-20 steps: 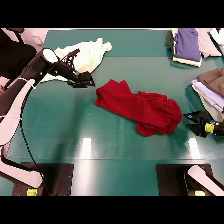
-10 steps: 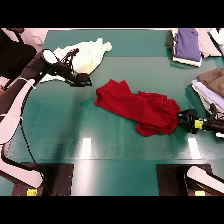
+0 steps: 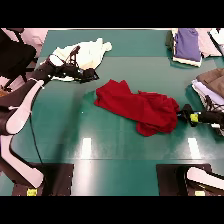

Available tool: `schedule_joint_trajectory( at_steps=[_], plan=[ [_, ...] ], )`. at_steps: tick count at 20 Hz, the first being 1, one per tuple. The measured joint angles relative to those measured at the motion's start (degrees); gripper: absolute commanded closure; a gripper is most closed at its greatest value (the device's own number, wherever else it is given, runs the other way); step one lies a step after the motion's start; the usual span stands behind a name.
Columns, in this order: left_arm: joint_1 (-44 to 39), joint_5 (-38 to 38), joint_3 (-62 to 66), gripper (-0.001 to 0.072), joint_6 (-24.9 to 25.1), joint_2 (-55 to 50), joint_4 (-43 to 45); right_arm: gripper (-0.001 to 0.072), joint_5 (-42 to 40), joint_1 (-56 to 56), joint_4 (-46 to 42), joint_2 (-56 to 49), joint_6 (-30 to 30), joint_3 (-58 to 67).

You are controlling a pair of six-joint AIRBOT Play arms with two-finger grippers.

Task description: Fold the shirts.

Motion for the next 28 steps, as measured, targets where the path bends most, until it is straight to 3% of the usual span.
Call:
schedule_joint_trajectory(
  at_steps=[4,8,10,12,13,14,18,22,28],
  plan=[
    [-0.59,1.22,3.76,0.0141,3.72,-6.84,-6.54,0.069,-0.22,2.43,0.07,0.09,0.0,1.66],
    [-3.87,0.76,7.34,0.0165,5.4,-10.4,-3.67,0.069,0.2,3.02,0.26,2.23,-0.15,2.16],
    [-5.95,1.53,8.31,0.0244,5.81,-11.47,-2.12,0.069,0.37,3.15,0.28,3.45,-0.26,2.27],
    [-8.15,1.4,8.98,0.0442,5.84,-12.33,-1.22,0.069,0.48,3.19,0.31,4.59,-0.28,2.29],
    [-9.07,1.4,9.27,0.0607,5.81,-12.63,-0.72,0.069,0.57,3.19,0.33,5.16,-0.33,2.34],
    [-9.97,1.29,9.57,0.0683,5.79,-12.94,-0.2,0.069,0.57,3.21,0.33,5.75,-0.44,2.34],
    [-11.56,-0.63,14.27,0.0687,5.68,-13.44,2.4,0.069,0.59,3.04,0.31,8.59,-1.33,2.36],
    [-9.88,-4.92,24.63,0.0687,-0.66,-12.11,8.44,0.0691,-0.52,0.46,0.46,14.75,-2.49,2.43],
    [-7.1,-8.61,29.4,0.0687,-7.1,1.86,18.05,0.0691,-2.05,-3.1,1.05,27.74,-4.57,9.18]
  ],
)
